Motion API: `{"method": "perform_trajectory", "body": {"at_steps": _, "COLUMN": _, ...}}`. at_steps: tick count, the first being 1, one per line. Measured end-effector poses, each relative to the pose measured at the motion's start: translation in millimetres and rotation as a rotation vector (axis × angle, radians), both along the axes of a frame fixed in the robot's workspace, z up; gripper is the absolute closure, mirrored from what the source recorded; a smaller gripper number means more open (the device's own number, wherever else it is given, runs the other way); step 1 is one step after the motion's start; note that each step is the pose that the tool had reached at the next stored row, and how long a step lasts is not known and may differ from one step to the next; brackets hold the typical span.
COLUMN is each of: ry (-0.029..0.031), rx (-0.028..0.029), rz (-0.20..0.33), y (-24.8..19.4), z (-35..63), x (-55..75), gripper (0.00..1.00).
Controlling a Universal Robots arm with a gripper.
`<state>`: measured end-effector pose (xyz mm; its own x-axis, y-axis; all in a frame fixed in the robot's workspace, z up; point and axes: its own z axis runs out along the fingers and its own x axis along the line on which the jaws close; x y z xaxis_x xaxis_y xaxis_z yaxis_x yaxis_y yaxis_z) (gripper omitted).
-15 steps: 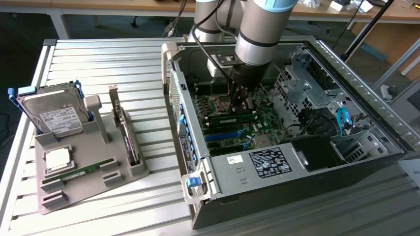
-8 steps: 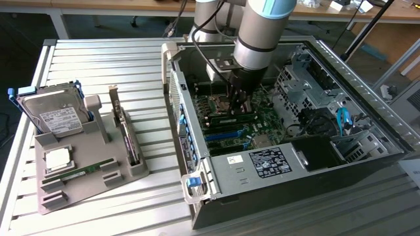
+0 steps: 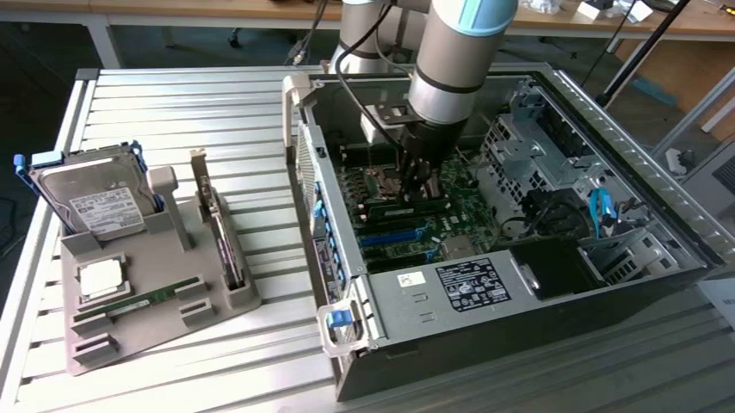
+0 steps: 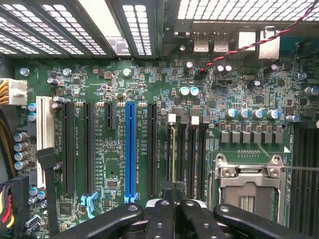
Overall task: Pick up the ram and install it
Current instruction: 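Press down the ram until it locks into place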
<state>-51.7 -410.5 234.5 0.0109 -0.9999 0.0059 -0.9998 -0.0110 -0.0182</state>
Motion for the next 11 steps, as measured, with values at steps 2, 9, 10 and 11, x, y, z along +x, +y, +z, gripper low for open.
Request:
{"method": "perform_trajectory", "body": {"at_steps": 2, "ry": 0.0000, "rx": 0.0001, "rz": 0.000, "y": 0.0, "z": -1.2, "x": 0.0, "gripper": 0.90}}
{"method": "perform_trajectory", "body": {"at_steps": 9, "ry": 0.0001, "rx": -0.0001, "rz": 0.000, "y": -0.1, "z": -5.7, "x": 0.0, "gripper": 0.90}}
{"method": "perform_trajectory", "body": {"at_steps": 10, "ry": 0.0001, "rx": -0.0001, "rz": 0.000, "y": -0.1, "z": -5.8, "x": 0.0, "gripper": 0.90}}
{"method": "perform_trajectory", "body": {"at_steps": 11, "ry": 0.0001, "rx": 0.0003, "rz": 0.000, "y": 0.0, "z": -5.8, "x": 0.0, "gripper": 0.90}}
